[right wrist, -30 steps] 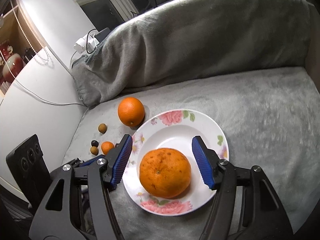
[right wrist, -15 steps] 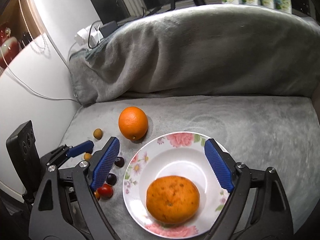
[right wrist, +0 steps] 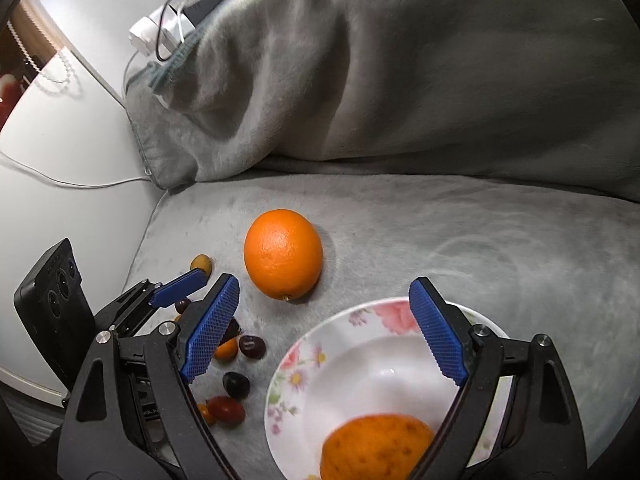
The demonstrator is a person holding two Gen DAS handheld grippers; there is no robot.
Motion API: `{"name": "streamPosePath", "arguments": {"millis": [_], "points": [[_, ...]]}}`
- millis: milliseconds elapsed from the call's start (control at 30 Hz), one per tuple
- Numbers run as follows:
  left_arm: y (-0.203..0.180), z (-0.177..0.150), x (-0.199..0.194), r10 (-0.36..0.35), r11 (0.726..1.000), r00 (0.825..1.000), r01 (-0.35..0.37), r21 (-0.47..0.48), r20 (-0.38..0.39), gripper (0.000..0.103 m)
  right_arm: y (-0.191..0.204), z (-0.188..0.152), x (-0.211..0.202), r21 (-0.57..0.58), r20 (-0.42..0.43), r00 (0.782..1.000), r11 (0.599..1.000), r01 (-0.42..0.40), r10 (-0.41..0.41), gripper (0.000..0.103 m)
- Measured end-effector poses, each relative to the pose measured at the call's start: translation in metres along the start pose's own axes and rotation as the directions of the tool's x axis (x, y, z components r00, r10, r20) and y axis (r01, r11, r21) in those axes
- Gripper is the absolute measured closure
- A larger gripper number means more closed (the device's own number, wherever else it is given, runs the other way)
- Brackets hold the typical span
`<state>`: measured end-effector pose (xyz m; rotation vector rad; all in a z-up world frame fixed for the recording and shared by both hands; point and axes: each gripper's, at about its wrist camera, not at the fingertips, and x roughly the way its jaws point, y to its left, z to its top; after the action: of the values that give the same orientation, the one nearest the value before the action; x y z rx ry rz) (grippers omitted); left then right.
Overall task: Organize fruits
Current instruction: 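Move the right gripper to the second orange and grasp it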
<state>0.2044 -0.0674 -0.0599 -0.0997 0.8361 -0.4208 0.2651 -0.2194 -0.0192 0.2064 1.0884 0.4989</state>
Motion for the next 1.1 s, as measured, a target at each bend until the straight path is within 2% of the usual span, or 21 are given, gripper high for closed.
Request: {"name": "streamPosePath", "arguments": {"millis": [267,667,733,900,1100], "points": [[0.01,0.009,0.021,-0.039,0.999,0.999,0.037,-0.037,-0.032,0.033,0.002,0.024,0.034,0.028,-0.075,0.995,0.998,-0.062,0.064,0.014],[0.016,0.017,0.041,-0.088,0.994,0.994,0.083,-0.072,-0.067,0.034,0.007,0.034,0.063,0.035,-0.137,0.987,0.997,-0.076,0.08,0.014],[0.018,0.019,0.044,-0.097,0.993,0.993,0.092,-0.076,-0.072,0.034,0.008,0.035,0.065,0.035,-0.143,0.987,0.997,-0.075,0.079,0.019],[0.022,0.023,0.048,-0.113,0.991,0.991,0.107,-0.082,-0.076,0.035,0.008,0.037,0.073,0.046,-0.16,0.983,0.996,-0.082,0.088,0.02],[0.03,0.024,0.052,-0.138,0.987,0.987,0.13,-0.098,-0.083,0.035,0.01,0.038,0.081,0.051,-0.183,0.978,0.994,-0.095,0.103,0.028]]}}
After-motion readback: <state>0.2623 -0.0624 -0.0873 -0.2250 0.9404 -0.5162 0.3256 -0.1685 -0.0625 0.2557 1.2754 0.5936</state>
